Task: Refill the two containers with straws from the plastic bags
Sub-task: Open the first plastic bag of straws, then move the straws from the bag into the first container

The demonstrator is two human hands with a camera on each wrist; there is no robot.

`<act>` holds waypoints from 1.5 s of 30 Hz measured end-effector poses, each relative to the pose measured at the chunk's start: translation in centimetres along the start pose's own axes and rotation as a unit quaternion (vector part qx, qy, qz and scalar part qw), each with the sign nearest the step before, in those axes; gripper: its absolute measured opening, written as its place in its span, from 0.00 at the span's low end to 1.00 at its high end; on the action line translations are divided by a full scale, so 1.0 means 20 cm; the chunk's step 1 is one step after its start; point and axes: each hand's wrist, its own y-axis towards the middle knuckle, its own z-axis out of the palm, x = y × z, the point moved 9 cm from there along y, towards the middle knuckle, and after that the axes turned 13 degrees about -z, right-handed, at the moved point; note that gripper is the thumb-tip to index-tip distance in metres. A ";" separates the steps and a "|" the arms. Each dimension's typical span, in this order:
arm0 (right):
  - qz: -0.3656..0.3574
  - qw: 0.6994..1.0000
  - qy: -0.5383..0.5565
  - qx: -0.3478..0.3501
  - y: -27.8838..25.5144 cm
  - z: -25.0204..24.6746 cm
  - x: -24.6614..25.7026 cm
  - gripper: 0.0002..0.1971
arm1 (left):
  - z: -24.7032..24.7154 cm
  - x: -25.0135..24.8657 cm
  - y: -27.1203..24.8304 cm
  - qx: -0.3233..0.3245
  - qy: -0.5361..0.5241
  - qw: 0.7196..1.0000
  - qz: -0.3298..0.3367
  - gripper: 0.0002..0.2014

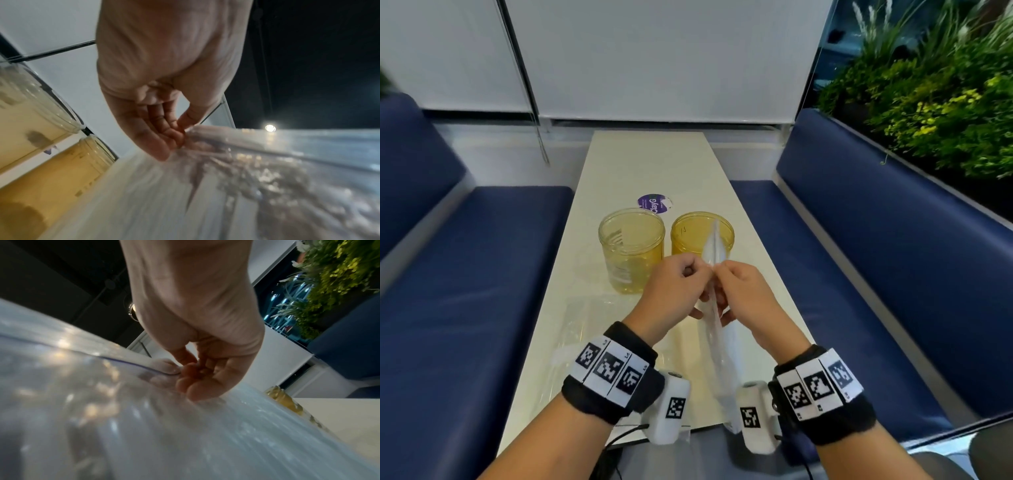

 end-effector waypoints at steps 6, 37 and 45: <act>-0.053 0.976 -0.204 -0.052 0.03 -0.11 0.04 0.18 | -0.15 -0.07 0.03 -0.183 0.149 0.970 0.051 0.11; -0.022 0.828 -0.558 0.053 0.21 -0.48 0.00 0.17 | -0.19 -0.08 0.06 -0.022 0.363 0.931 -0.019 0.34; -0.165 0.837 -0.512 0.098 0.23 -0.14 0.14 0.34 | -0.13 -0.05 0.04 -0.035 0.333 0.942 0.023 0.39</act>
